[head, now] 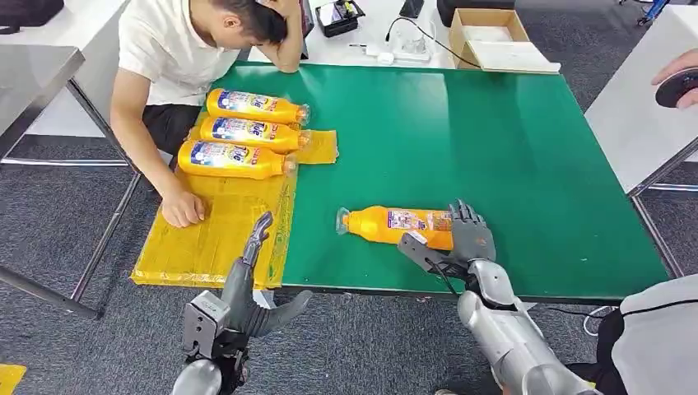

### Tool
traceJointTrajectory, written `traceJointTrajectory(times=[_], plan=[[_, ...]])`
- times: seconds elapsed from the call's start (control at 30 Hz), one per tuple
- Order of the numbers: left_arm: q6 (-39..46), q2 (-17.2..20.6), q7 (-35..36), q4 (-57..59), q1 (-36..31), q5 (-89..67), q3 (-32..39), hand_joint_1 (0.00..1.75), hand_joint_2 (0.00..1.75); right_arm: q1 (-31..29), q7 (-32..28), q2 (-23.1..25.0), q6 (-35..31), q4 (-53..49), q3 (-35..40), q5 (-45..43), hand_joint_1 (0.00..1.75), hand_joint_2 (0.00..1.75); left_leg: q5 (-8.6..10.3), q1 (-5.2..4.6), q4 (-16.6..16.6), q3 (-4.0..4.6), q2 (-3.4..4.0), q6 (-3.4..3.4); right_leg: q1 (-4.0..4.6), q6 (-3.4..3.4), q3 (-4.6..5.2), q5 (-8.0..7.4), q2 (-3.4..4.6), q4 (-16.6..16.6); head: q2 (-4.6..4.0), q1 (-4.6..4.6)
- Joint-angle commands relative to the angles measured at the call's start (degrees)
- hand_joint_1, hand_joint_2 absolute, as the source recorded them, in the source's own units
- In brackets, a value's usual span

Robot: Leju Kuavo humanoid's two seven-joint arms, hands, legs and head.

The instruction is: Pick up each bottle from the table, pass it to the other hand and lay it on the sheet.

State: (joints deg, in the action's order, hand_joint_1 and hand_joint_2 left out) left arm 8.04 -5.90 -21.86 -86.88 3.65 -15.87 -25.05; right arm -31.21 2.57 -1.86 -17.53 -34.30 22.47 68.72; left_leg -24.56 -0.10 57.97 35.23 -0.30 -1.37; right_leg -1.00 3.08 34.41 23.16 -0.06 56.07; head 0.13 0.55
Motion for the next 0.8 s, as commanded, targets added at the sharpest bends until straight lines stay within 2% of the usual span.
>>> traceJointTrajectory(times=[0.03,0.27,0.3,0.33,0.37,0.4,0.5,0.8], plan=[[2.0,-0.9,1.4,4.2,-2.9,-0.3,0.9,0.0,1.75,-4.2,0.2,0.8,0.2,7.9,0.2,0.3,0.0,1.75,-0.07,0.05,0.0,-0.25,0.01,0.1,0.06,-0.14,-0.25,0.07,-0.02,0.0,0.0,0.0],[1.4,-0.2,1.0,4.7,-3.4,0.1,-0.3,0.0,1.75,-4.1,-2.5,1.6,-1.4,8.6,-0.8,-0.9,0.0,1.75,-0.02,0.01,-0.1,-0.15,0.01,0.04,0.02,-0.08,-0.15,0.03,-0.01,0.0,0.0,0.0],[1.4,-0.1,0.9,4.9,-3.5,0.1,-0.3,0.0,1.75,-4.1,-3.1,1.7,-1.1,8.8,-1.0,-1.3,0.0,1.75,-0.17,0.07,0.0,-0.5,0.06,0.13,0.09,-0.21,-0.49,0.17,0.03,0.0,0.0,0.02],[1.3,0.0,0.7,5.4,-3.8,0.3,-0.4,0.0,1.75,-4.2,-4.5,1.6,-0.4,9.4,-1.3,-2.0,0.07,1.75,-0.06,0.03,-0.1,-0.28,0.03,0.08,0.04,-0.12,-0.26,0.07,0.0,0.0,0.0,0.0],[1.2,0.1,0.4,5.7,-4.1,0.7,-0.5,0.0,1.75,-4.2,-5.7,1.4,0.8,10.1,-1.6,-2.9,1.45,1.75,0.0,0.01,-0.1,-0.14,-0.02,0.04,0.02,-0.07,-0.13,0.03,-0.04,0.0,0.0,0.0],[1.1,0.2,0.3,6.0,-4.3,0.9,-0.6,0.0,1.75,-4.5,-6.5,1.2,2.1,10.8,-1.4,-3.1,1.75,1.75,-0.07,0.04,0.0,-0.3,-0.03,0.09,0.05,-0.14,-0.3,0.1,-0.05,0.0,0.0,0.0],[1.0,0.3,0.0,6.2,-5.0,1.4,-0.8,0.0,1.75,-4.1,-8.1,0.8,3.0,11.7,-1.7,-4.2,1.75,1.75,0.01,0.0,-0.1,-0.11,-0.05,0.04,0.0,-0.06,-0.11,0.02,-0.06,0.0,0.0,0.02],[0.5,0.3,-0.2,7.5,-6.6,2.2,-1.8,0.0,1.75,-4.2,-8.7,1.1,6.1,14.5,-2.3,-5.7,1.75,1.75,-0.05,0.08,-0.1,-0.49,-0.1,0.1,0.09,-0.15,-0.5,0.09,-0.14,-0.1,0.0,0.0]])
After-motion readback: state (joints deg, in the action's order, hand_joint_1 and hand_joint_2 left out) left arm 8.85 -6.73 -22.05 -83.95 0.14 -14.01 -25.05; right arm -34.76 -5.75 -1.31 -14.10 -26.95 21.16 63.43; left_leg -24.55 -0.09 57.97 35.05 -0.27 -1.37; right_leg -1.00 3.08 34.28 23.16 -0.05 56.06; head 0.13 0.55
